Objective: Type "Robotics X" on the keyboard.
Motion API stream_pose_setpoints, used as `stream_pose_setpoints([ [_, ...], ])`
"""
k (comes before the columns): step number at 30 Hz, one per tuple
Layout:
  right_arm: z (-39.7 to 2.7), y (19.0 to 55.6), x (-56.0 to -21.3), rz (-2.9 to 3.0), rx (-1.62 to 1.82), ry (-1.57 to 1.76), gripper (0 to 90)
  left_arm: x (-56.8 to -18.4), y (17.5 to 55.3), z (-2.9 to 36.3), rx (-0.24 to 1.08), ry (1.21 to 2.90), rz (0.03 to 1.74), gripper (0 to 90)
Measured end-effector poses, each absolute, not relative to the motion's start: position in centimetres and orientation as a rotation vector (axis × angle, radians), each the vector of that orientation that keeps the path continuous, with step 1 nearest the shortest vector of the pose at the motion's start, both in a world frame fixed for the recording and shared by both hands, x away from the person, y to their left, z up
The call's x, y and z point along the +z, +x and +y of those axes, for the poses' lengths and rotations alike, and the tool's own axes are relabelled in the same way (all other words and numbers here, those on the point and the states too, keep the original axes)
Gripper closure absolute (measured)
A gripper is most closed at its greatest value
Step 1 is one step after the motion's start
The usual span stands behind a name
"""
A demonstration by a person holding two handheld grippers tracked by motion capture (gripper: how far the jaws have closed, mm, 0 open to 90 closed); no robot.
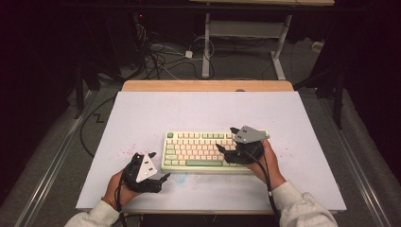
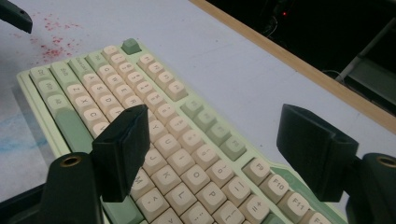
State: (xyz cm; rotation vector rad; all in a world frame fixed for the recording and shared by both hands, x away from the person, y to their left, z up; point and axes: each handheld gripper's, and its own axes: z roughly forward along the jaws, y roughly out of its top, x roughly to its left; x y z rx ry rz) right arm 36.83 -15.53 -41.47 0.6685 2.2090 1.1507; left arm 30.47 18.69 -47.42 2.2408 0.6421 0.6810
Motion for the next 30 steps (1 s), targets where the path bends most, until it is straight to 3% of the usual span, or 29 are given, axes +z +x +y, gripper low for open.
stream_pose_setpoints([
  [11, -17.1, 35.3, -40.8, 2.14, 1.183, 0.634, 20.0, -47.3, 30.5, 18.7, 0.679, 2.229, 0.649, 15.7],
  [30, -20.3, 33.1, -41.2, 2.098, 1.166, 0.598, 19.9, -46.8, 30.3, 18.9, 0.689, 2.2, 0.658, 16.2],
])
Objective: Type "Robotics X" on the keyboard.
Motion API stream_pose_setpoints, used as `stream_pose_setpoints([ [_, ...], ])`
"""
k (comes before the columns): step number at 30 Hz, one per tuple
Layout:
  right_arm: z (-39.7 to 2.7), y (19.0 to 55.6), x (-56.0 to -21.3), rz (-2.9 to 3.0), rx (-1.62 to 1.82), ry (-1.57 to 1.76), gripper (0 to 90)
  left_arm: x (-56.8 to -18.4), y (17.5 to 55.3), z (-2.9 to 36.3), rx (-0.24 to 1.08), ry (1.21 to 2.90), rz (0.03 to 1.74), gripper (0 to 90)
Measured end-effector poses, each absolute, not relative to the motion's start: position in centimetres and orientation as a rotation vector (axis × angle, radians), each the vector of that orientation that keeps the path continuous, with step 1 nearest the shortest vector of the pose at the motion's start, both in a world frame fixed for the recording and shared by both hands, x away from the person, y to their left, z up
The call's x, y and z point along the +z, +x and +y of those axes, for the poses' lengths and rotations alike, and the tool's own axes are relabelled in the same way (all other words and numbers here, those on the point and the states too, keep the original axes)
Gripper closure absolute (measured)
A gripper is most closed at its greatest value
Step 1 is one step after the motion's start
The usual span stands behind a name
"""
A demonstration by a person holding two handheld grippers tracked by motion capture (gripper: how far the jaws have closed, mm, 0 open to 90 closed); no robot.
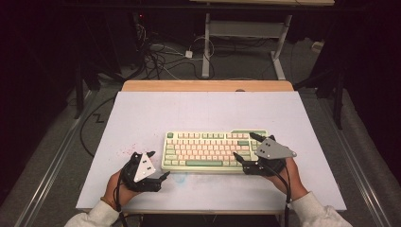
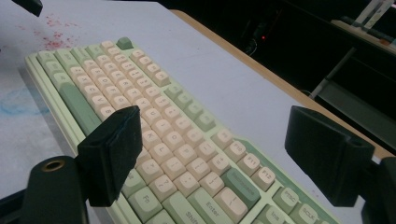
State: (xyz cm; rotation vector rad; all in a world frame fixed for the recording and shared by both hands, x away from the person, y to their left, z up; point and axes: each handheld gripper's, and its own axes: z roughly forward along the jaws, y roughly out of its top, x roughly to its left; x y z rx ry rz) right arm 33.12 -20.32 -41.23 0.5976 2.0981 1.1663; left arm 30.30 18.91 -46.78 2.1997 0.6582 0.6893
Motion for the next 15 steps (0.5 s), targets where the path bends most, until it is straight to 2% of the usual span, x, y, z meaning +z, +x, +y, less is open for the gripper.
stream_pose_setpoints([
  [10, -22.0, 32.1, -42.0, 2.093, 1.143, 0.631, 20.3, -46.3, 30.4, 19.0, 0.645, 2.172, 0.689, 18.4],
  [13, -22.5, 31.7, -42.3, 2.093, 1.124, 0.638, 20.3, -46.0, 30.4, 19.0, 0.637, 2.17, 0.696, 32.0],
  [15, -22.9, 31.5, -42.4, 2.093, 1.127, 0.646, 20.3, -45.7, 30.5, 19.0, 0.627, 2.18, 0.677, 45.7],
])
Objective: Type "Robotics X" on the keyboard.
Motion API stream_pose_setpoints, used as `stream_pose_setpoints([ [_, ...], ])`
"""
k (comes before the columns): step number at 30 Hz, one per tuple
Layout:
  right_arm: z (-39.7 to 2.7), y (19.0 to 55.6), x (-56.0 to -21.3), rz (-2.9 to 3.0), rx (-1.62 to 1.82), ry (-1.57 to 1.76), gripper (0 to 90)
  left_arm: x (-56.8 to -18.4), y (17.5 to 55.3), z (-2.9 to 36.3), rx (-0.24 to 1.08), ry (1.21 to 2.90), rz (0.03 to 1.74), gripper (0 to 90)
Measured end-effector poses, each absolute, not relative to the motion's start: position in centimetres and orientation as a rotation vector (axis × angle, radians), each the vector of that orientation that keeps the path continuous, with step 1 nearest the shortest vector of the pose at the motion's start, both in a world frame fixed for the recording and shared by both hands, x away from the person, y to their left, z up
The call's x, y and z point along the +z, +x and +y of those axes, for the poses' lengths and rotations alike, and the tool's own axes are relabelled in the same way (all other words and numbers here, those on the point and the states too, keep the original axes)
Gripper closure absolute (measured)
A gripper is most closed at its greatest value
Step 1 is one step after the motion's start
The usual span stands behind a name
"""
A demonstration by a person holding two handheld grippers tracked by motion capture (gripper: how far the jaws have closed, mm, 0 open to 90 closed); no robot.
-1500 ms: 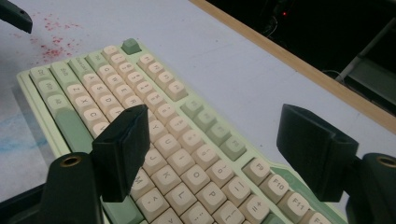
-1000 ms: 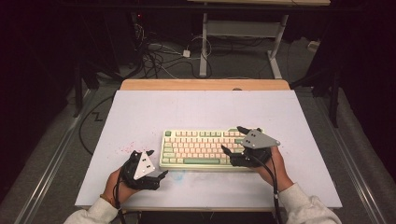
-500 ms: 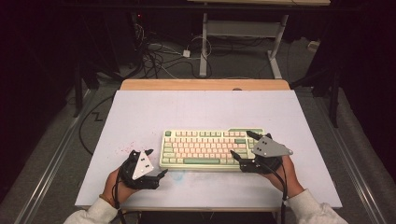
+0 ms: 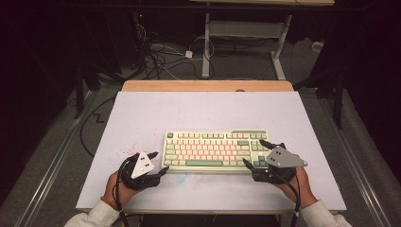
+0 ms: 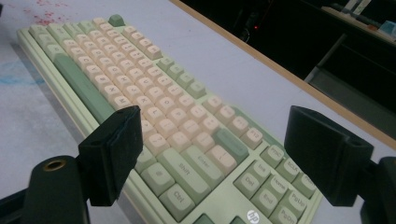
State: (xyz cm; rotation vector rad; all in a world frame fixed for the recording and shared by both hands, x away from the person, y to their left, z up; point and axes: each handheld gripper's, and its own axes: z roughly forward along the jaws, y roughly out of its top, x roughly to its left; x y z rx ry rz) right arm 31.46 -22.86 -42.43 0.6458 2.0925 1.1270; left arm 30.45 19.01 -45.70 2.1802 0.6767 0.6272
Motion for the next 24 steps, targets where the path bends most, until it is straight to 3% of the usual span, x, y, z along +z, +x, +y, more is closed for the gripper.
stream_pose_setpoints([
  [3, -23.4, 31.1, -42.6, 2.089, 1.128, 0.651, 20.2, -45.4, 30.4, 19.1, 0.606, 2.18, 0.663, 62.6],
  [10, -24.3, 30.1, -43.6, 2.089, 1.105, 0.652, 20.2, -44.6, 30.7, 18.9, 0.569, 2.193, 0.672, 87.1],
  [24, -24.9, 29.2, -44.5, 2.079, 1.065, 0.669, 20.8, -42.9, 33.1, 15.2, 0.436, 2.32, 0.609, 87.7],
])
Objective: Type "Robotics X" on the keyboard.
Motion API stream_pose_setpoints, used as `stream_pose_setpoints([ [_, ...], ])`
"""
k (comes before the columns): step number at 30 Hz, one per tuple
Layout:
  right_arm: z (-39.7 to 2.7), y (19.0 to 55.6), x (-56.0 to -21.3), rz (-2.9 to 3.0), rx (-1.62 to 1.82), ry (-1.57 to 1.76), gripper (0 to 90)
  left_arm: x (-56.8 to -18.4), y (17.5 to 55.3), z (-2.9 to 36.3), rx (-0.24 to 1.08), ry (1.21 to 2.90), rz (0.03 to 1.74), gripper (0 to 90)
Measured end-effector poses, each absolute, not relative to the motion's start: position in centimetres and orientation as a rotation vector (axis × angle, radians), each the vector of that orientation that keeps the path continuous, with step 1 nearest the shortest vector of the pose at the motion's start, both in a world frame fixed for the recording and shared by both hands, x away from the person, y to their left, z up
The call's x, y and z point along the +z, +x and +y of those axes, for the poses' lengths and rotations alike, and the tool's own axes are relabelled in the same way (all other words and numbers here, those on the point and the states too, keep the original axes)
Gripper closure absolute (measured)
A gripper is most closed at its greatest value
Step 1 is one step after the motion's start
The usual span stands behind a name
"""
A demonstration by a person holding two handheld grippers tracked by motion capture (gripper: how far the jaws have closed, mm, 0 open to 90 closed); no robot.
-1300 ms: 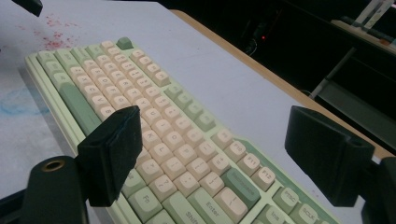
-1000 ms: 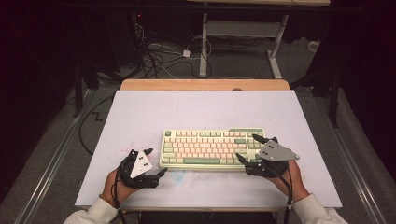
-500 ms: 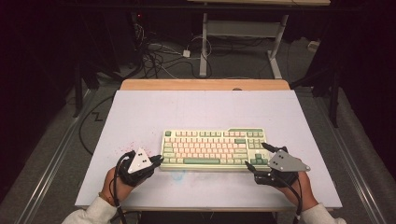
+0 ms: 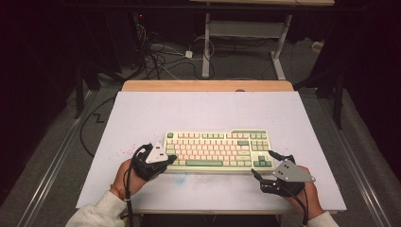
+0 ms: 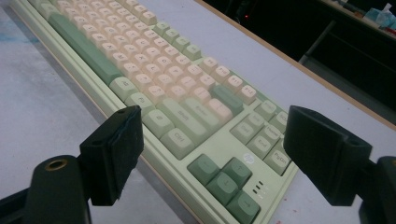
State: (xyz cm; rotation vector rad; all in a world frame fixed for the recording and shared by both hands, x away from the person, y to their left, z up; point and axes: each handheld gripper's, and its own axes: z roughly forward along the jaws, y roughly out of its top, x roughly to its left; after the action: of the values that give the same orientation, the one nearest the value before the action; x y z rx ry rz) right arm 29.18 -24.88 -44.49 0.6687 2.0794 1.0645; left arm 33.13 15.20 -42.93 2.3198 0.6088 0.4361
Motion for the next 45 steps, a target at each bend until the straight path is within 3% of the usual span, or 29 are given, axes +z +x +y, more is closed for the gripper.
stream_pose_setpoints([
  [15, -24.4, 29.2, -44.9, 2.108, 1.056, 0.658, 20.7, -43.2, 35.4, 11.0, 0.407, 2.387, 0.553, 87.6],
  [45, -23.9, 29.2, -45.1, 2.135, 1.044, 0.627, 21.4, -44.6, 37.0, 9.3, 0.38, 2.448, 0.552, 87.5],
])
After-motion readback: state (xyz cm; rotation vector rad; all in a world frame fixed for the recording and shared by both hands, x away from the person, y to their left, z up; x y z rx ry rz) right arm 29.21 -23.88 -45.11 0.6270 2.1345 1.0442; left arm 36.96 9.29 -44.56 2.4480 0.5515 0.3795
